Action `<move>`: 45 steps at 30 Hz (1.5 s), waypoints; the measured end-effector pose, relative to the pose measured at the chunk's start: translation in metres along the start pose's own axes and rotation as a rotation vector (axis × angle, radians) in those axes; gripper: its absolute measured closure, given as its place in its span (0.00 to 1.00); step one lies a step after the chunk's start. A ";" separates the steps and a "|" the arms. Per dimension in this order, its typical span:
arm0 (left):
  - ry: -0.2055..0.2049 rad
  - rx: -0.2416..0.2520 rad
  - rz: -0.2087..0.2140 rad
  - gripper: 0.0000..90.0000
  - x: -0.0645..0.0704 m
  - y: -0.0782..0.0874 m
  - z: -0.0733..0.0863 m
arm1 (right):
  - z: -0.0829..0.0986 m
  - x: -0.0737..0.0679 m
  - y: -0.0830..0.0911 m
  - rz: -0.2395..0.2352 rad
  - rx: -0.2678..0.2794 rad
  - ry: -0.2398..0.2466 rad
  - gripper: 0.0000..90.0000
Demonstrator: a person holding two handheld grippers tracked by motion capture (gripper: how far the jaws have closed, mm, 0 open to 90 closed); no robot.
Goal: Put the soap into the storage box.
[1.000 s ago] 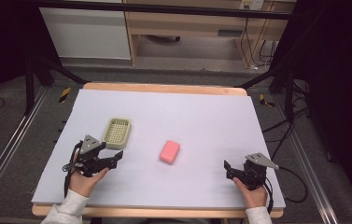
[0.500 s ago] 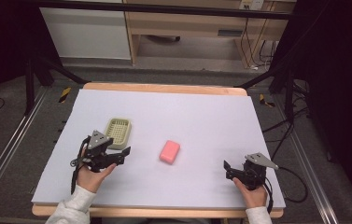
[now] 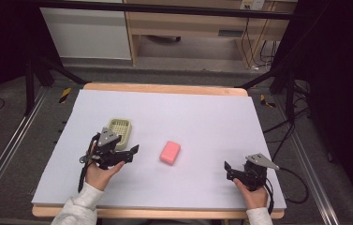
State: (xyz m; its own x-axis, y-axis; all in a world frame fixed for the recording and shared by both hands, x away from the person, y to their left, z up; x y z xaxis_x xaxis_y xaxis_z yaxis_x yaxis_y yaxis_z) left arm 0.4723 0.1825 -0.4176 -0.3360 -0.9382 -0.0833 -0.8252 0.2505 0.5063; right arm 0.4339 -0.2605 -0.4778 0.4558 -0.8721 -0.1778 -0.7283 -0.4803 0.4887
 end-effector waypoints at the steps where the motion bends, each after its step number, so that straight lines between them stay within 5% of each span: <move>1: 0.000 0.000 0.000 0.25 0.000 0.000 0.000 | 0.000 0.000 0.000 0.000 0.000 0.000 0.06; 45: -0.060 -0.049 0.065 0.26 0.055 -0.030 -0.020 | 0.000 -0.001 -0.002 -0.018 -0.013 -0.007 0.06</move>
State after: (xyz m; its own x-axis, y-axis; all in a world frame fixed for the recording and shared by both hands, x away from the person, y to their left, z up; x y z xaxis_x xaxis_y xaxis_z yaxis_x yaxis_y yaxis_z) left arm 0.4878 0.1185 -0.4200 -0.4156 -0.9041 -0.0997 -0.7780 0.2966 0.5538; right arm 0.4349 -0.2592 -0.4787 0.4653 -0.8639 -0.1927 -0.7133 -0.4949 0.4963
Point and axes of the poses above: each handheld gripper's, and its own axes: y roughly backward along the jaws, z roughly out of its underside, x roughly to its right, the point moved 1 cm from there along -y, roughly forward along the jaws, and after that the axes turned 15 degrees about -z, right-handed, at the moved point
